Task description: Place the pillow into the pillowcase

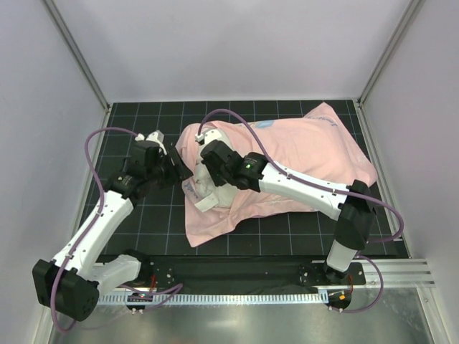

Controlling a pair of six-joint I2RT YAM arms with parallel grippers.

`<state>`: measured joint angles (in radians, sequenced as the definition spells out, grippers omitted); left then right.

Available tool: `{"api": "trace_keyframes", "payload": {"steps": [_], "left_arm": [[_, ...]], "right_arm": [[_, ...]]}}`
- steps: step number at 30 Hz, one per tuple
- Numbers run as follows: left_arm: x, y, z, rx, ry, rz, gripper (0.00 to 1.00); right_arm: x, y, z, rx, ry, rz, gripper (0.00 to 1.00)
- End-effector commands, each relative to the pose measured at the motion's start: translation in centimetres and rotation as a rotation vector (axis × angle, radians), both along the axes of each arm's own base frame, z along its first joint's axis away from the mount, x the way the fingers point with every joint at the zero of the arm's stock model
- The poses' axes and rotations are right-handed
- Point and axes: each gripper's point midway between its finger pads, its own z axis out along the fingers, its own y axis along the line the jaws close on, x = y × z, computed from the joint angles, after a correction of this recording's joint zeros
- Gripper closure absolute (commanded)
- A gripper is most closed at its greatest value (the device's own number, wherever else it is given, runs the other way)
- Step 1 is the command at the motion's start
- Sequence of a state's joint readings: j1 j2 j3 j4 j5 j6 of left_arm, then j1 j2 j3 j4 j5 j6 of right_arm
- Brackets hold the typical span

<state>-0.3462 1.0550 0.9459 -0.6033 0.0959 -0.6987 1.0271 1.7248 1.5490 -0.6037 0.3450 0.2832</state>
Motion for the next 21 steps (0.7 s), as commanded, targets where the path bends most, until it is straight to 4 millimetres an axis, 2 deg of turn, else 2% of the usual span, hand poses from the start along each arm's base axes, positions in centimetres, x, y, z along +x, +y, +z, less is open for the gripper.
{"api": "trace_keyframes", "payload": {"steps": [1, 4, 6, 12, 15, 17, 18, 19, 20, 21], "left_arm": [[1.9, -0.8, 1.9, -0.052, -0.099, 0.015, 0.42], [2.4, -1.4, 1.3, -0.073, -0.096, 0.006, 0.48], [2.8, -1.5, 0.3, -0.056, -0.067, 0.010, 0.50], [4.7, -1.4, -1.3, -0.040, -0.060, 0.057, 0.53], [5.0, -0.9, -3.1, -0.004, -0.019, 0.084, 0.76], [4.5, -0.6, -3.8, -0.002, -0.011, 0.106, 0.83], [4.6, 0.0, -2.9, -0.012, -0.053, 0.139, 0.90], [3.9, 0.3, -4.0, -0.009, -0.038, 0.147, 0.95], [3.7, 0.4, -3.8, -0.019, -0.052, 0.150, 1.00], [3.4, 0.4, -3.8, -0.025, -0.058, 0.150, 1.00]], "right_arm": [[-0.3, 1.2, 4.1, 0.136, -0.046, 0.025, 0.96], [-0.2, 1.2, 4.2, 0.142, -0.045, 0.020, 0.96], [-0.3, 1.3, 4.4, 0.151, -0.045, 0.024, 0.96], [-0.7, 1.2, 4.9, 0.174, -0.039, 0.033, 0.96], [-0.6, 0.6, 5.1, 0.171, -0.055, 0.013, 0.96], [-0.4, 0.2, 5.3, 0.166, -0.063, -0.008, 0.96], [0.0, -0.5, 5.2, 0.148, -0.072, -0.035, 0.96], [0.4, -0.7, 5.5, 0.148, -0.077, -0.050, 0.96], [0.6, -1.0, 5.6, 0.145, -0.079, -0.063, 0.96], [1.0, -1.3, 5.6, 0.147, -0.079, -0.075, 0.96]]}}
